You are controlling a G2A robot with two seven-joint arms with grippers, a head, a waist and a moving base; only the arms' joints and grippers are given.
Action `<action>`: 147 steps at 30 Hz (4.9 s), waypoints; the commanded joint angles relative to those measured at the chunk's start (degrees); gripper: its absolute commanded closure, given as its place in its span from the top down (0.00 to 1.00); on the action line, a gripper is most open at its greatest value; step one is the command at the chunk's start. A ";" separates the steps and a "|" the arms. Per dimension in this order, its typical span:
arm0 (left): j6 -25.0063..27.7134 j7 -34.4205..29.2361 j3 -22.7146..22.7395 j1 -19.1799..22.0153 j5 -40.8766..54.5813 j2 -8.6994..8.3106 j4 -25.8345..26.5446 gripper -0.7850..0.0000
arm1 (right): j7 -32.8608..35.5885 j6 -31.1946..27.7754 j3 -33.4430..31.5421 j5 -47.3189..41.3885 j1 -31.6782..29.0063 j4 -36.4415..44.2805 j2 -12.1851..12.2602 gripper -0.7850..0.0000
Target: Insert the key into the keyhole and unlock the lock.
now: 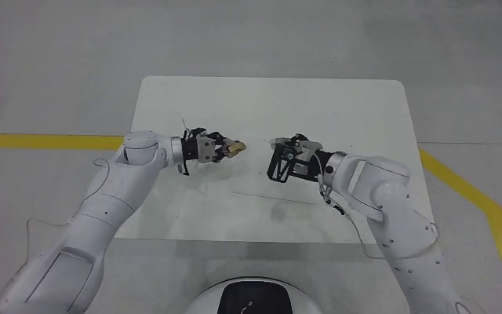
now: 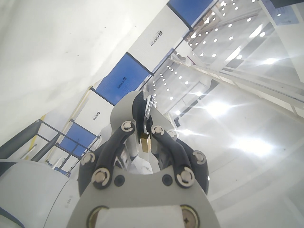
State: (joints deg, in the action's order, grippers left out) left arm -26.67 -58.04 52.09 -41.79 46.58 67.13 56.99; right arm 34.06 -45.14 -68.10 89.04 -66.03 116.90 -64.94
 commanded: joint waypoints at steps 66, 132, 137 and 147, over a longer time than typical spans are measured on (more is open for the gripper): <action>-12.97 13.03 -4.50 3.26 -2.48 3.26 6.56 0.00 | 32.98 7.89 17.10 10.61 0.35 6.47 -2.32 0.00; -18.99 14.45 -4.20 2.71 -2.51 4.36 7.61 0.00 | 50.79 25.70 39.07 0.66 21.43 -2.87 -2.07 0.00; -19.06 14.34 -4.51 3.08 -2.49 4.55 7.03 0.00 | 50.98 25.89 39.62 0.28 22.08 -2.83 -1.95 0.00; -19.17 14.08 -4.82 3.33 -2.64 4.73 6.69 0.00 | 51.44 26.35 41.33 -0.08 23.35 -2.82 -2.02 0.00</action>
State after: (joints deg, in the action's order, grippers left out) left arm -45.85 -43.96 47.27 -38.46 43.95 71.85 63.69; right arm 85.47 -18.82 -27.00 89.03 -42.87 114.10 -66.92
